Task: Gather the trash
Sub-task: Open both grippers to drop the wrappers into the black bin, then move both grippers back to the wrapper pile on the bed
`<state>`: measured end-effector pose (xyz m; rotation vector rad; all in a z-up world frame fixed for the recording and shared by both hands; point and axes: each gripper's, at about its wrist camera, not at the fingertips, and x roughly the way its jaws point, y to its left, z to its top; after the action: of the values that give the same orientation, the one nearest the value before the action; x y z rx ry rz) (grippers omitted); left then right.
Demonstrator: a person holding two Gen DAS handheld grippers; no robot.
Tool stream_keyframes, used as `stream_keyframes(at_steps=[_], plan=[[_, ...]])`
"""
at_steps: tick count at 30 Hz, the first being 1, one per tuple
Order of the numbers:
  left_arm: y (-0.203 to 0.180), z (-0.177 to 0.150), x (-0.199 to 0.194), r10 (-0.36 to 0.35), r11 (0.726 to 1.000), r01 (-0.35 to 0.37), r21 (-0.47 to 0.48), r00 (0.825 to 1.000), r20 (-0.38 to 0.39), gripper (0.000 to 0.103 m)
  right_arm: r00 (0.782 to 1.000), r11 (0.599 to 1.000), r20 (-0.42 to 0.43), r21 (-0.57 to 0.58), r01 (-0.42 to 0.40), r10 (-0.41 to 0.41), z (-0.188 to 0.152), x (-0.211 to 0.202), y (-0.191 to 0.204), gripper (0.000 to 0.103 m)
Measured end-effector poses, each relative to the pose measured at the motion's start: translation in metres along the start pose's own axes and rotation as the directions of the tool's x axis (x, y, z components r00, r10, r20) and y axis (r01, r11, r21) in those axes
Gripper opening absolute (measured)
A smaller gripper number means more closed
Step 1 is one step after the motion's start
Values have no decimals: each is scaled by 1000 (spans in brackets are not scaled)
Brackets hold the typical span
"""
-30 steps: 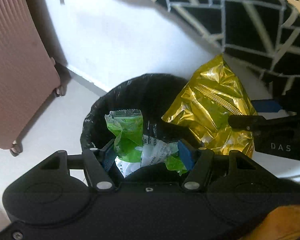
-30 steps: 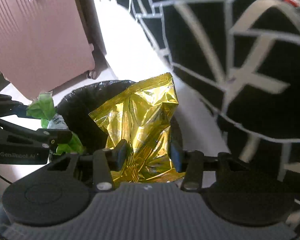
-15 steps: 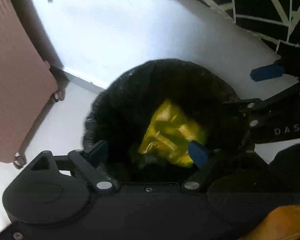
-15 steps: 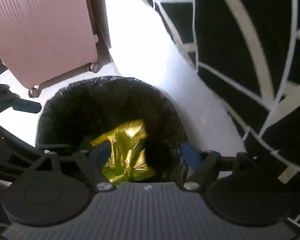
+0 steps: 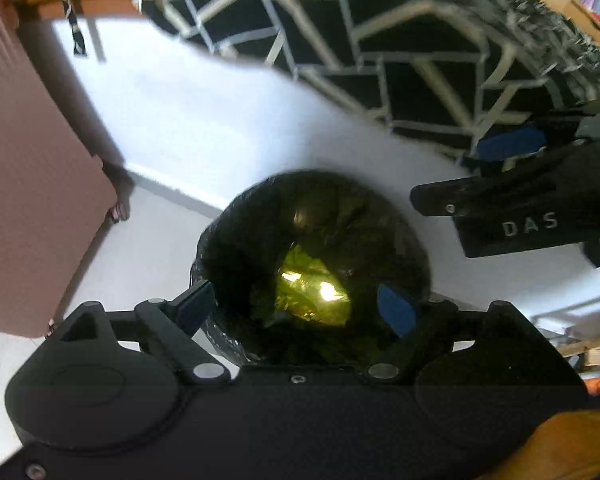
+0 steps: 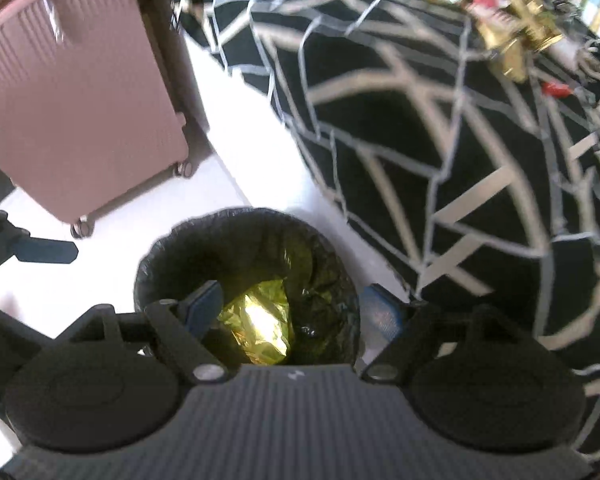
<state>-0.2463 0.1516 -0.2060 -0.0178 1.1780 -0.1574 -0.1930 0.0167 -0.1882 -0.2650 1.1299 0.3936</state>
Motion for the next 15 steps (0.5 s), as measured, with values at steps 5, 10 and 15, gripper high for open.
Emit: stream_keyframes(at_steps=[5, 10, 15], plan=[[-10, 21, -33, -10, 1000, 10, 21, 999, 35, 88, 999, 998, 45, 52, 21, -23, 10, -34, -6, 86], [-20, 40, -62, -6, 997, -1, 74, 995, 101, 88, 996, 991, 81, 131, 31, -41, 15, -64, -22, 81], [-33, 74, -88, -41, 994, 24, 110, 987, 153, 87, 981, 970, 152, 227, 84, -120, 23, -110, -42, 80]])
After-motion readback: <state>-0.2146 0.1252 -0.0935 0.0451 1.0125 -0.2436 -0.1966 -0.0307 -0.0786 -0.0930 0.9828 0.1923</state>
